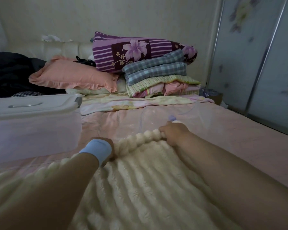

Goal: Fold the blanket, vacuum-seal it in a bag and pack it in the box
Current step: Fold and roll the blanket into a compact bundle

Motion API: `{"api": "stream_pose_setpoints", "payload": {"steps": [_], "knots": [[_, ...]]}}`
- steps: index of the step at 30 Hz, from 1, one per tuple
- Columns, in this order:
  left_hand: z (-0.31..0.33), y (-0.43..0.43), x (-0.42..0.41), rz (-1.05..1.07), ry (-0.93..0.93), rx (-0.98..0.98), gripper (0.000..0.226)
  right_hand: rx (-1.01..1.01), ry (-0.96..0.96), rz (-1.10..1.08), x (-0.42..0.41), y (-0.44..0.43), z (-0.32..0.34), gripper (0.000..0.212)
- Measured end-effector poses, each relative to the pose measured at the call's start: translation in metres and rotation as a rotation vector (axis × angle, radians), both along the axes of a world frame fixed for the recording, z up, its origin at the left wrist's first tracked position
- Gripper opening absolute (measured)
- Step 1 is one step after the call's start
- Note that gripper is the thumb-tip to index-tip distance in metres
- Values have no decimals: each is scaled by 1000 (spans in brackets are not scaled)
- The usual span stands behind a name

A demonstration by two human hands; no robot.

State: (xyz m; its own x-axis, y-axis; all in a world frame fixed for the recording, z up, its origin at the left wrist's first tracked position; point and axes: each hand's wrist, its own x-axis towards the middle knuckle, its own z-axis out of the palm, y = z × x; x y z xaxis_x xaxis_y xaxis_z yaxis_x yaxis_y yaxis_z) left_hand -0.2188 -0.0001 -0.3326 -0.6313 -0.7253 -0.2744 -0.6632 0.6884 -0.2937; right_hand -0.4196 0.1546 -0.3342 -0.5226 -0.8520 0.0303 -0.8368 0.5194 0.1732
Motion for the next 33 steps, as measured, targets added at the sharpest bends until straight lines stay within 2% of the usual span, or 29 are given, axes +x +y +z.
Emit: {"api": "stream_pose_setpoints", "payload": {"steps": [2, 4, 6, 8, 10, 12, 14, 17, 19, 20, 22, 24, 27, 28, 30, 33], "knots": [[21, 7, -11, -32, 53, -95, 35, -181, -24, -109, -3, 8, 6, 39], [45, 13, -31, -36, 219, -192, 35, -345, 0, -217, -16, 17, 18, 38], [67, 17, -58, -47, 442, -273, 35, -505, 112, -317, -37, 28, 39, 37], [75, 18, -88, -72, 672, -221, 35, -613, 166, -413, -63, 42, 62, 38], [65, 24, -109, -143, 796, -3, 39, -641, 103, -502, -79, 54, 75, 42], [40, 34, -116, -186, 766, 250, 66, -608, -1, -534, -76, 58, 71, 56], [12, 42, -106, -197, 601, 317, 82, -483, -54, -467, -55, 54, 54, 71], [-16, 47, -70, -197, 501, 242, 73, -300, 9, -127, 0, 38, 16, 64], [-19, 43, -36, -194, 488, 100, 66, -226, -45, 64, 39, 30, -6, 59], [-19, 38, -17, -190, 499, 38, 63, -153, -104, 89, 54, 28, -16, 62], [-16, 25, 22, -152, 508, 12, 61, 59, -179, 34, 71, 30, -33, 70], [-15, 7, 64, -83, 456, 62, 62, 246, -176, -91, 79, 29, -42, 72], [-10, -21, 128, 14, 424, 45, 62, 391, -35, -216, 113, 1, -15, 67], [-8, -27, 146, 32, 446, 11, 59, 404, 28, -200, 129, -11, -2, 62], [-5, -40, 187, 64, 527, -50, 48, 201, 75, -75, 168, -38, 16, 50], [-2, -56, 252, 57, 673, -54, 29, -196, -149, 269, 244, -70, 23, 41]]}}
